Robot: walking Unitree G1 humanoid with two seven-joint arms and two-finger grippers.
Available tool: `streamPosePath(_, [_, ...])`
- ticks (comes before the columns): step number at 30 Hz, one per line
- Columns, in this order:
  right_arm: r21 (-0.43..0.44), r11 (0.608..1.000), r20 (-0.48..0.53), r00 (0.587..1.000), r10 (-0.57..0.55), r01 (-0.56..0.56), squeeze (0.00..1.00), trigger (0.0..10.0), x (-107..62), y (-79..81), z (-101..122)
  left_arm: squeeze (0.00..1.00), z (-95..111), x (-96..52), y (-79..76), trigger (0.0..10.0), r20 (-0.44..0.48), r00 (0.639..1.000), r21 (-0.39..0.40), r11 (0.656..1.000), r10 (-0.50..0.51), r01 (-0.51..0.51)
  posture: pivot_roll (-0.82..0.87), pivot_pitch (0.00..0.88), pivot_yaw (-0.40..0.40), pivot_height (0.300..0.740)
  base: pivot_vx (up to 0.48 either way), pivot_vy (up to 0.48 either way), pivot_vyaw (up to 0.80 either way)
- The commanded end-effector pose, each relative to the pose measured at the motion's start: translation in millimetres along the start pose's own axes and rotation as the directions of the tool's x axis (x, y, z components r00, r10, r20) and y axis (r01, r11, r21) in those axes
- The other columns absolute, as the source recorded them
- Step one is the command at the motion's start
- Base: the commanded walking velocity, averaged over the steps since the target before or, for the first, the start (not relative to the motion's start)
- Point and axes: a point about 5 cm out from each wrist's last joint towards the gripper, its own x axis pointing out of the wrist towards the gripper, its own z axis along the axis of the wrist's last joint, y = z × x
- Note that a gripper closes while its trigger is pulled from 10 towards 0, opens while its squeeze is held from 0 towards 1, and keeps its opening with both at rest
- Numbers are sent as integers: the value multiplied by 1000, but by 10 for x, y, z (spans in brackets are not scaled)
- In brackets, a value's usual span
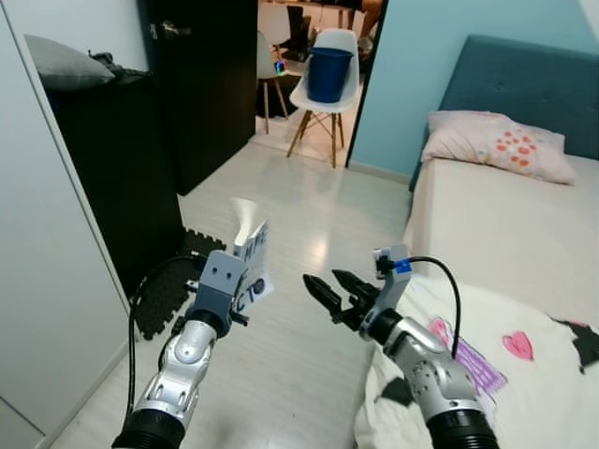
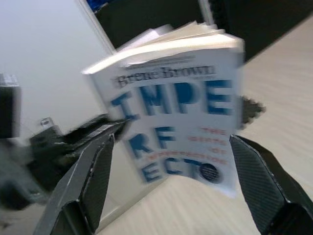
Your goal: Clean up the room
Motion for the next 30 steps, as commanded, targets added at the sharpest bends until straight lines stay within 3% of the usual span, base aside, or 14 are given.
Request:
streamPosePath(1, [-4, 999, -6, 999, -39, 39, 0, 10000, -74, -89, -5, 0, 91, 30, 8, 10000, 37, 999, 8, 1000, 4, -5, 9, 0, -84, 740, 285, 0, 0])
streamPosePath(9, [0, 998, -6, 998, -56, 56, 0, 10000, -130, -142, -7, 0, 91, 28, 59, 10000, 39, 999, 12, 1000, 12, -12, 5, 0, -80, 740, 285, 0, 0])
streamPosePath(12, [10, 998, 2, 998, -58, 58, 0, 10000, -164, -181, 21, 0, 156, 74, 253, 10000, 53, 996, 0, 997, 75, -75, 13, 0, -78, 740, 286, 0, 0])
streamPosePath(21, [-66, 997, 10, 999, -31, 32, 0, 10000, -167, -169, 44, 0, 210, 95, 386, 10000, 69, 992, 11, 995, 102, -103, 20, 0, -79, 740, 288, 0, 220])
streamPosePath(25, [28, 999, 76, 996, -42, 40, 0, 10000, -178, -210, 141, 0, 336, 138, 387, 10000, 114, 990, -51, 996, 83, -77, 19, 0, -80, 740, 291, 0, 166])
streamPosePath(29, [37, 999, 85, 996, -42, 39, 0, 10000, -182, -215, 158, 0, 370, 148, 386, 10000, 128, 989, -67, 996, 75, -67, 19, 0, -80, 740, 289, 0, 0])
streamPosePath(30, [51, 998, 100, 994, -41, 36, 0, 10000, -189, -223, 187, 0, 452, 167, 384, 10000, 158, 986, -125, 991, 56, -36, 20, 0, -83, 740, 292, 0, 0])
